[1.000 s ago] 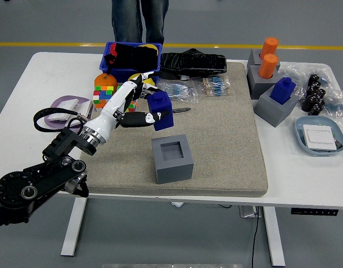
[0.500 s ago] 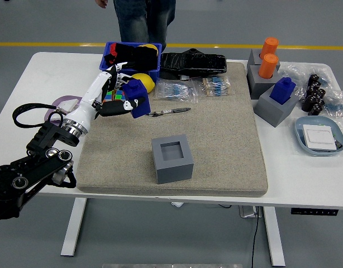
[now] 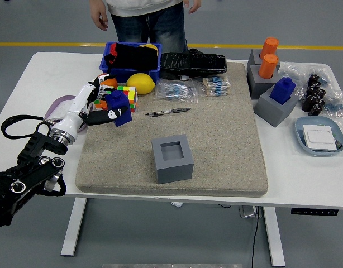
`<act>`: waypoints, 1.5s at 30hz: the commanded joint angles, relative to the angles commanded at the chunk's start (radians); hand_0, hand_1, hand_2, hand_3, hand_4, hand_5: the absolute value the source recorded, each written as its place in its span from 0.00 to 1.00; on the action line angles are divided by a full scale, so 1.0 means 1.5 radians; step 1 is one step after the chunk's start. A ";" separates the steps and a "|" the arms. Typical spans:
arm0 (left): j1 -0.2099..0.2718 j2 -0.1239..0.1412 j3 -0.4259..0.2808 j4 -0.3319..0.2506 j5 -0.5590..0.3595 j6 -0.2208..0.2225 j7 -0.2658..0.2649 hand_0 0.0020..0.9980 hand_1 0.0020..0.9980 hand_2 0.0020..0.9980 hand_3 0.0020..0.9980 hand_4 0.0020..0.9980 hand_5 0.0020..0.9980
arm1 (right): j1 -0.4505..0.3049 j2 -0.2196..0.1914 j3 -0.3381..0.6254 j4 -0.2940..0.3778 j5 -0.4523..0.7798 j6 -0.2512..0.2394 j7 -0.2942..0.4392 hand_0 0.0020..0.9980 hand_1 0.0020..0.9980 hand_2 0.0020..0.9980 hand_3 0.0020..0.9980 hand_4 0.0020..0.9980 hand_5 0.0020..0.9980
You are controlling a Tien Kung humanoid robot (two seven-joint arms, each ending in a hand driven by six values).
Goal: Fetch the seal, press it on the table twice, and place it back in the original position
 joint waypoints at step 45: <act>0.080 -0.046 0.062 0.112 -0.111 0.078 -0.132 0.52 0.41 0.45 0.84 0.66 0.00 | -0.003 0.003 0.001 0.000 -0.002 0.001 0.004 0.78 0.68 0.66 0.62 0.78 0.44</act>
